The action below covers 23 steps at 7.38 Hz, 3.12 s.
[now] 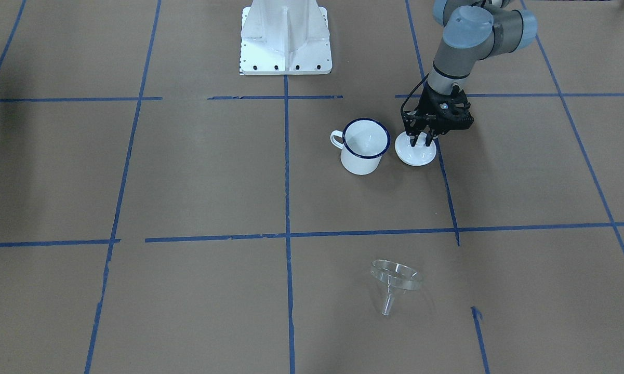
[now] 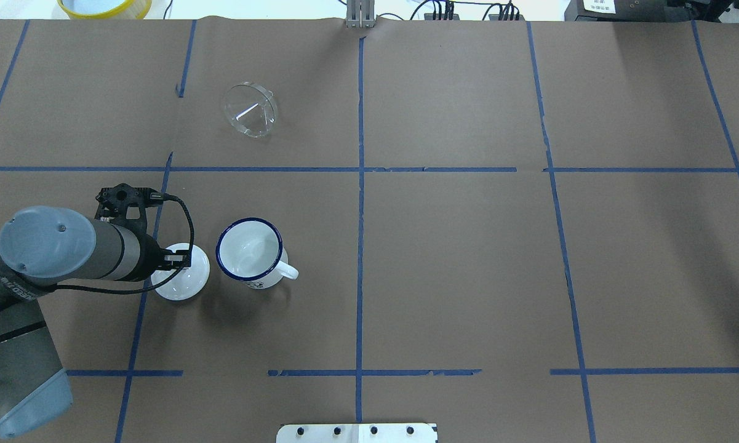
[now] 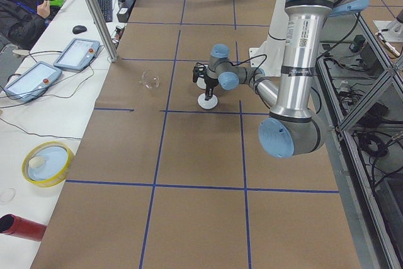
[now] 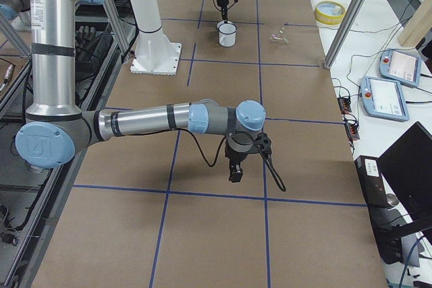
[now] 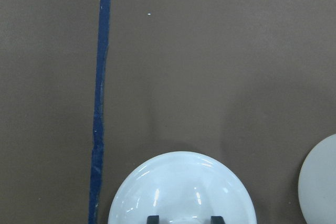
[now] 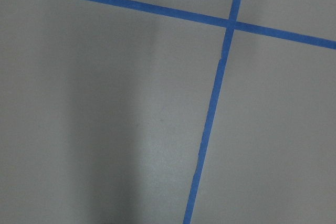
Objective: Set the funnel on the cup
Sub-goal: 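Open the left gripper and raise it off the lid, then move the left gripper to the clear glass funnel and grasp it, then lift the glass funnel and carry it toward the open mug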
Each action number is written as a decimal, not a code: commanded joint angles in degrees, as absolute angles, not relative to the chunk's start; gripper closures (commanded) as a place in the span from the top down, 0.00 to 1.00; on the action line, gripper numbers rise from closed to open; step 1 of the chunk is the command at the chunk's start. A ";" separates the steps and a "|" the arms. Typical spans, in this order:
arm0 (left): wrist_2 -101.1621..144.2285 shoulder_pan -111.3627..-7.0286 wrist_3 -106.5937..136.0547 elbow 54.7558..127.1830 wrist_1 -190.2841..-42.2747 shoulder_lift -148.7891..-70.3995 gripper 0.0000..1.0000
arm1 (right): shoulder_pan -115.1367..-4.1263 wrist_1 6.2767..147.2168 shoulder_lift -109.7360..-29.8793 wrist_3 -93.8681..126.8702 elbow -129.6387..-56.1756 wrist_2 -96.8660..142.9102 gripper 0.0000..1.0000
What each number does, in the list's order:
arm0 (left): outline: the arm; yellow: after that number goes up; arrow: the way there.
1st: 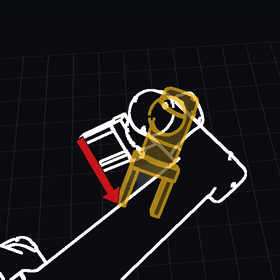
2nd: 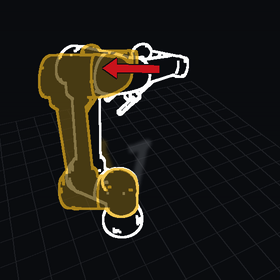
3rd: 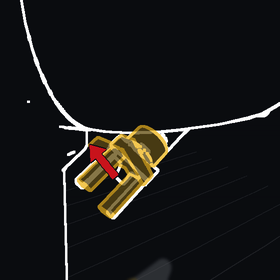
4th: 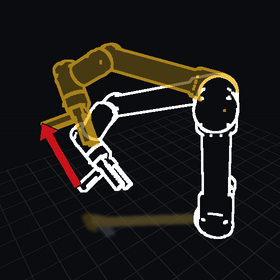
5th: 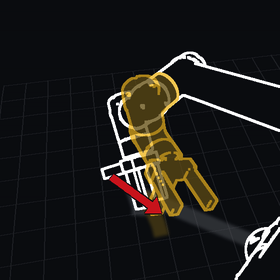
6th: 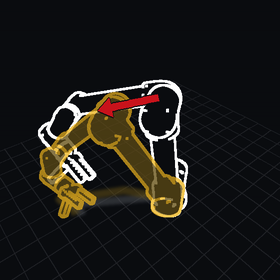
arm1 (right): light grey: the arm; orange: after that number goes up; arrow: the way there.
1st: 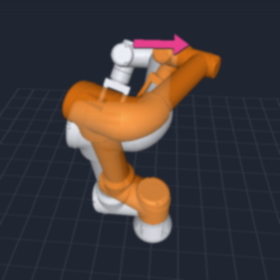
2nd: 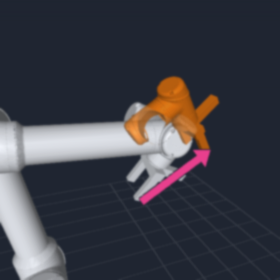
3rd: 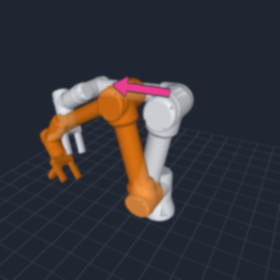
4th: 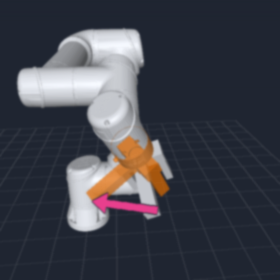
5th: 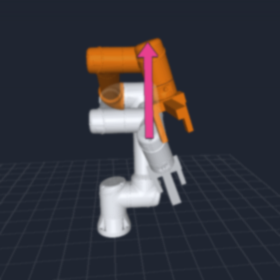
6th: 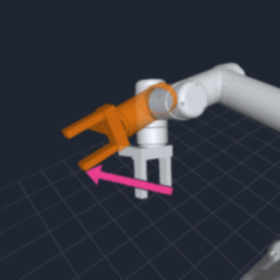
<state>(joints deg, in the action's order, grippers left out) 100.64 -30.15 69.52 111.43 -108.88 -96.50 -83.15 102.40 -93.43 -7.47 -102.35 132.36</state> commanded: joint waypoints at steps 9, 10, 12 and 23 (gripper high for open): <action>91.79 -44.04 111.11 94.13 -129.40 -116.95 1.00 | -83.14 102.39 -93.43 -7.47 -102.39 132.36 1.00; 88.80 -43.86 116.75 84.82 -135.03 -121.59 1.00 | -83.14 102.39 -93.34 -7.38 -102.39 132.36 1.00; 82.98 -42.63 121.98 73.16 -139.03 -127.86 1.00 | -83.14 102.39 -93.43 -7.47 -102.30 132.36 1.00; 82.79 -42.27 124.01 69.43 -140.45 -128.41 0.00 | -83.14 102.39 -93.34 -7.47 -102.39 132.36 1.00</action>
<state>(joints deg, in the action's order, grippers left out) 82.79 -42.30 124.02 69.24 -140.42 -128.56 -83.15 102.40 -93.41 -7.47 -102.39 132.36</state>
